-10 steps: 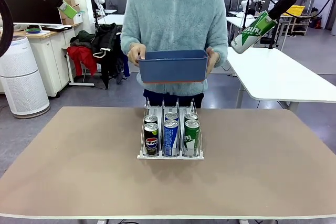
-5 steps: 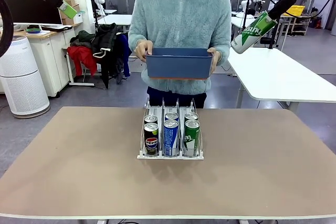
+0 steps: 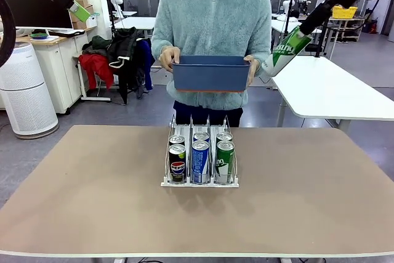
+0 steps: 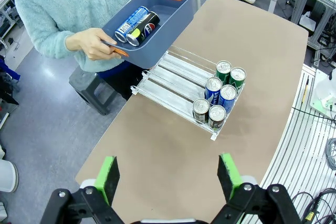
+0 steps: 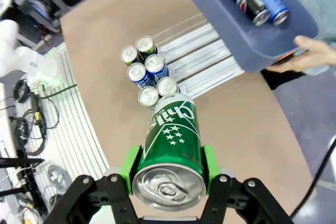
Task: Fill the beverage cans into the dispenser.
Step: Place the picked Sprite in the line of the Automatic Can Dispenser with the same cans.
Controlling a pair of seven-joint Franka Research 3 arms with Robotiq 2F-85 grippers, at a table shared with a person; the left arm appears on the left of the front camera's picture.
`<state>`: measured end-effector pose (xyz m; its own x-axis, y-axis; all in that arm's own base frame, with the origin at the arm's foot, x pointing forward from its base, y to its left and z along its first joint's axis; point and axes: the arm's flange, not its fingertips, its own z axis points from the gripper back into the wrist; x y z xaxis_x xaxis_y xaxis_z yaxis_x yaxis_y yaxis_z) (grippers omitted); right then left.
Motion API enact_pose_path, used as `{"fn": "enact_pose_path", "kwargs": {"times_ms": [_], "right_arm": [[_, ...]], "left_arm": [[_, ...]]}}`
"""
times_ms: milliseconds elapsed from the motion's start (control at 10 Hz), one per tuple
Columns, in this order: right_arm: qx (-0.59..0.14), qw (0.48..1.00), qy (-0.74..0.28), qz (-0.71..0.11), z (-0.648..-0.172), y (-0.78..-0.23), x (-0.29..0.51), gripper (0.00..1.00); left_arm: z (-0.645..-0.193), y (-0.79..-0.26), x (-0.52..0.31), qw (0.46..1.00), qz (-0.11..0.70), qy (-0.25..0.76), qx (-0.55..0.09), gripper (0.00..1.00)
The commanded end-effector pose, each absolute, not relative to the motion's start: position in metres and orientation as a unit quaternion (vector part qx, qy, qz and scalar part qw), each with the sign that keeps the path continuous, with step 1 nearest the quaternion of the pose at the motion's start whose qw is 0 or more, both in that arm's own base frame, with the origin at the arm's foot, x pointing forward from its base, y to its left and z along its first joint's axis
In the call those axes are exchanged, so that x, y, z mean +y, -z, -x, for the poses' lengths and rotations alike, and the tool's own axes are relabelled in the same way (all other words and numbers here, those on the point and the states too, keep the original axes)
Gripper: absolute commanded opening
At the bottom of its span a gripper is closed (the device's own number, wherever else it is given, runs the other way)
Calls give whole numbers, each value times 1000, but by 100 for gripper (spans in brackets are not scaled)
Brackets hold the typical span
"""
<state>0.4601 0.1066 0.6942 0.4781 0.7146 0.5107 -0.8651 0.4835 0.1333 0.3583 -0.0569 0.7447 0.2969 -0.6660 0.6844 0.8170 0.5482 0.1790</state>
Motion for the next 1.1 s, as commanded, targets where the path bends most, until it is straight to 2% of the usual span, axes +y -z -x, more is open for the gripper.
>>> {"fn": "enact_pose_path", "kwargs": {"times_ms": [0,100,400,1000], "right_arm": [[-181,861,-441,-178,-442,-686,131,59],[-163,861,-442,-191,-432,-680,143,59],[-140,868,-447,-166,-412,-642,166,59],[-131,840,-511,-127,-361,-575,191,59]], "left_arm": [[-360,-744,-56,797,103,463,-373,100],[-360,-744,-56,797,103,463,-373,100],[-360,-744,-56,797,103,463,-373,100],[-360,-744,-56,797,103,463,-373,100]]}}
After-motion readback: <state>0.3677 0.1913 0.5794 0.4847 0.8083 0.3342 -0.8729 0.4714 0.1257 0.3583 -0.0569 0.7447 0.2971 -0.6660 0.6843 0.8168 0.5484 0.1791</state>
